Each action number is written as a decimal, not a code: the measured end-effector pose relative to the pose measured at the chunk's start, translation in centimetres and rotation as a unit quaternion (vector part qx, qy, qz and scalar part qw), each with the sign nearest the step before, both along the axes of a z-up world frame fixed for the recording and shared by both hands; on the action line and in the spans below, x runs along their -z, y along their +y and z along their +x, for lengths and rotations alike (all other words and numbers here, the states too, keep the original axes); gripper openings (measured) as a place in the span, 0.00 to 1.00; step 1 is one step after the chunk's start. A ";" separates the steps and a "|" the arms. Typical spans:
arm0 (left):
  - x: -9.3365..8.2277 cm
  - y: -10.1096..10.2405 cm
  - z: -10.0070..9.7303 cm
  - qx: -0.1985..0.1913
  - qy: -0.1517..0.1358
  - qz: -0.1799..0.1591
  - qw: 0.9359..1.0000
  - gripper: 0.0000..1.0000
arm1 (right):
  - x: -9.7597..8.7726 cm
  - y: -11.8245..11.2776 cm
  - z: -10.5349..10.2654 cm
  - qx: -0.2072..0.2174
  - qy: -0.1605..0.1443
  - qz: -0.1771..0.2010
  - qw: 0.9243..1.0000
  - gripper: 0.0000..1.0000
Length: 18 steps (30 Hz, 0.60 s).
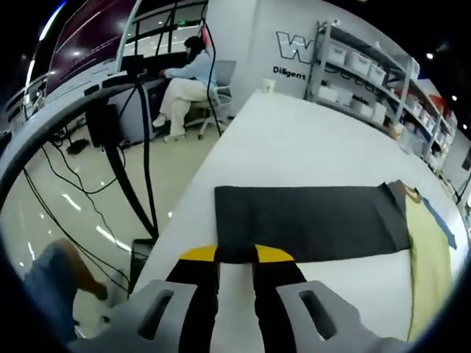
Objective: Fold the garment on the visible template until the final outline fits inside the template.
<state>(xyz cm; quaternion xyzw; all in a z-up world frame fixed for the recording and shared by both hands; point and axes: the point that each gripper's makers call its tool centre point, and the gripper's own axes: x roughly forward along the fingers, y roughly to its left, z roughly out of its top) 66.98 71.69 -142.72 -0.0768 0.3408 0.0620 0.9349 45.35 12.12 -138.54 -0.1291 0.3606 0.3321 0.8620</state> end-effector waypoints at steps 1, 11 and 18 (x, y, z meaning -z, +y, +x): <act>0.0 0.1 0.0 0.009 0.001 0.011 1.000 0.08 | 0.1 0.0 0.0 0.001 0.002 0.001 1.000 0.75; -0.2 -0.2 0.2 0.037 0.012 0.030 0.999 0.00 | 0.1 -0.1 0.2 0.003 0.001 0.001 1.000 0.75; -2.2 -0.8 0.4 0.038 -0.023 0.021 0.999 0.00 | 0.1 0.2 0.4 0.001 -0.002 0.005 1.000 0.75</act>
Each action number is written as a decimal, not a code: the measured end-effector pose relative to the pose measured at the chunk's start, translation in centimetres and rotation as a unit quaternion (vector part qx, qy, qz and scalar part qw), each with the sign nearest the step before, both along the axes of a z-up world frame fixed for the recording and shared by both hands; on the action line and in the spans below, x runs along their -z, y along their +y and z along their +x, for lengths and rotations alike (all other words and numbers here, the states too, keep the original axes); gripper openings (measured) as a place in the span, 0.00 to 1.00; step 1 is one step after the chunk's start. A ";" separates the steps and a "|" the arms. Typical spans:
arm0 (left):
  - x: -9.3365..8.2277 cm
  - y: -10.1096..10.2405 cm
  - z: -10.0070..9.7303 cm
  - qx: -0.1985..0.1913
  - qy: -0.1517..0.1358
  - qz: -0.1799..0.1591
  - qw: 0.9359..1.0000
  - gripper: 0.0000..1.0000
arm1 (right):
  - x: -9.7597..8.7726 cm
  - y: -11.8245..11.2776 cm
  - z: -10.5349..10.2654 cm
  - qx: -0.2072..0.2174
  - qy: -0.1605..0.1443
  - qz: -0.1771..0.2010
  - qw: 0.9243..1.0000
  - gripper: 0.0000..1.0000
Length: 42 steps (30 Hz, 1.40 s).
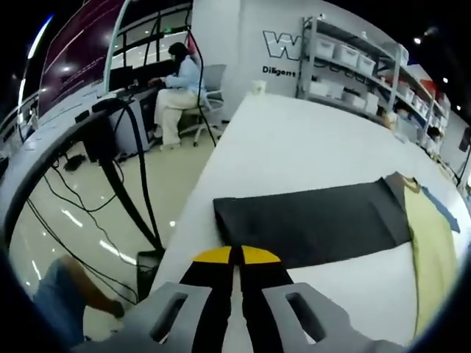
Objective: Fold the garment on the visible template until the final outline fits inside the template.
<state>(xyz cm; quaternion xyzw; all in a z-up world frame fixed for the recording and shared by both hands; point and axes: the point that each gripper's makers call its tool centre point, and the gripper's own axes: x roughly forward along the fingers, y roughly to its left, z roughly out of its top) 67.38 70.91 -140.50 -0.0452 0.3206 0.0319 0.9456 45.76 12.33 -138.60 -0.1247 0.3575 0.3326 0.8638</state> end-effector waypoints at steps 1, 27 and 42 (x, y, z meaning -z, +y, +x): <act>-0.2 -0.1 0.0 0.001 -0.003 -0.002 1.000 0.00 | 0.0 0.1 0.0 -0.002 -0.001 0.000 1.000 0.75; -12.1 -9.1 2.5 0.132 -0.154 -0.120 0.972 0.00 | -0.5 0.5 0.2 0.001 -0.017 0.014 1.000 0.76; -19.0 -15.2 4.1 0.207 -0.206 -0.153 0.944 0.00 | -0.7 0.0 0.4 0.011 -0.028 0.020 0.999 0.76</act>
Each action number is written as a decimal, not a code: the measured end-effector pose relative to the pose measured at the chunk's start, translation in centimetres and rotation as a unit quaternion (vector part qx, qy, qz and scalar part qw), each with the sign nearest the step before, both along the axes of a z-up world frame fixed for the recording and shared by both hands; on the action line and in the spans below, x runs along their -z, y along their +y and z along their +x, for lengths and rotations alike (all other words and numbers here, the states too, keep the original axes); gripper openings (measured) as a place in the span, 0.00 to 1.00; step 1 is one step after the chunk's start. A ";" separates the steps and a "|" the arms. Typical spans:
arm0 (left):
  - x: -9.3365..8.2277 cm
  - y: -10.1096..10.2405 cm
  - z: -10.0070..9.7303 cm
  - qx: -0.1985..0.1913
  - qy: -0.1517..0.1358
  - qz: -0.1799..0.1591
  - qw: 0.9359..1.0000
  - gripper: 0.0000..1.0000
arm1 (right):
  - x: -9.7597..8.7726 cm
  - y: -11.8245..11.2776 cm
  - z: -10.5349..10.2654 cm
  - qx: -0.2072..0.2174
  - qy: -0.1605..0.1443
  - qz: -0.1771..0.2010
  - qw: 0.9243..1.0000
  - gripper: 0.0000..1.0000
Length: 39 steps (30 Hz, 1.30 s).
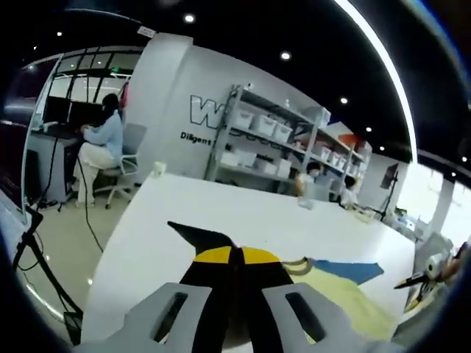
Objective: Fold the garment on the visible template until the final outline fits inside the template.
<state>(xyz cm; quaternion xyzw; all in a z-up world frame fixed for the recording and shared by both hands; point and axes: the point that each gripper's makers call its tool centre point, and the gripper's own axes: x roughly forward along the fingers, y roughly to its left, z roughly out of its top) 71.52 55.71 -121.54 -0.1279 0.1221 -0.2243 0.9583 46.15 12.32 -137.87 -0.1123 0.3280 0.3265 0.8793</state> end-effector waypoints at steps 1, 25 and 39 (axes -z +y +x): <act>-0.5 -0.6 0.1 0.008 -0.007 0.003 1.000 0.00 | 0.0 -0.1 0.0 0.001 0.000 0.000 1.000 0.76; -5.7 -11.9 0.8 0.112 -0.032 -0.016 0.993 0.00 | -0.2 -1.2 -0.4 0.024 -0.014 0.008 1.000 0.76; -4.7 -18.3 1.3 0.144 -0.005 -0.015 0.989 0.00 | -0.5 -1.9 -0.6 0.038 -0.022 0.016 0.999 0.76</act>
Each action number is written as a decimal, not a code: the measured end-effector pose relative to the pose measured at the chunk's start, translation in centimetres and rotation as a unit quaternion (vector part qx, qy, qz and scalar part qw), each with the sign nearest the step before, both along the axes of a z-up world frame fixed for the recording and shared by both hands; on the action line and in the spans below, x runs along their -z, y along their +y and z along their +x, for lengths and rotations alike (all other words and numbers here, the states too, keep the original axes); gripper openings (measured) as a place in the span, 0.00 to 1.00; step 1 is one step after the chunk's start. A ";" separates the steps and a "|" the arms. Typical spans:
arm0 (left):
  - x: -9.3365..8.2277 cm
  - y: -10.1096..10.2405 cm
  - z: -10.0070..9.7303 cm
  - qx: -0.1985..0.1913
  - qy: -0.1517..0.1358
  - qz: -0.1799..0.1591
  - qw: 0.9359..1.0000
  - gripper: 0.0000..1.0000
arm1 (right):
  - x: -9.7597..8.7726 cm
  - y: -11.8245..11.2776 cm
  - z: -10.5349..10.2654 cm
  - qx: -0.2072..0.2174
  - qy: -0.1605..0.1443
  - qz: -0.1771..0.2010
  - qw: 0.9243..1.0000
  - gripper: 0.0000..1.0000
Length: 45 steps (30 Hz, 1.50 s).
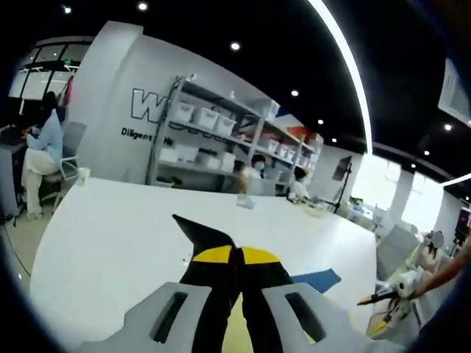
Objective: Fold the garment on the visible template until the final outline fits inside the template.
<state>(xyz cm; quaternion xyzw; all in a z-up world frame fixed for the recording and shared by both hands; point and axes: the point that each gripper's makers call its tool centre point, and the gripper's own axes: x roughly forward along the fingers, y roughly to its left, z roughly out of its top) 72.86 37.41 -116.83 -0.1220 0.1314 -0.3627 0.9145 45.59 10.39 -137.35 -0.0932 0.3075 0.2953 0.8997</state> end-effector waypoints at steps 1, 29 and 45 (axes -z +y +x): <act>0.1 -0.3 0.1 0.001 0.002 0.000 1.000 0.00 | 0.0 -0.1 0.0 0.001 0.000 -0.001 1.000 0.76; 4.6 -8.2 0.2 0.035 0.045 0.017 0.998 0.00 | -0.6 -2.0 -0.1 0.031 -0.012 0.011 0.999 0.77; 9.0 -12.3 -0.8 0.062 0.081 0.045 0.994 0.00 | -1.0 -3.4 0.4 0.049 -0.021 0.021 0.998 0.77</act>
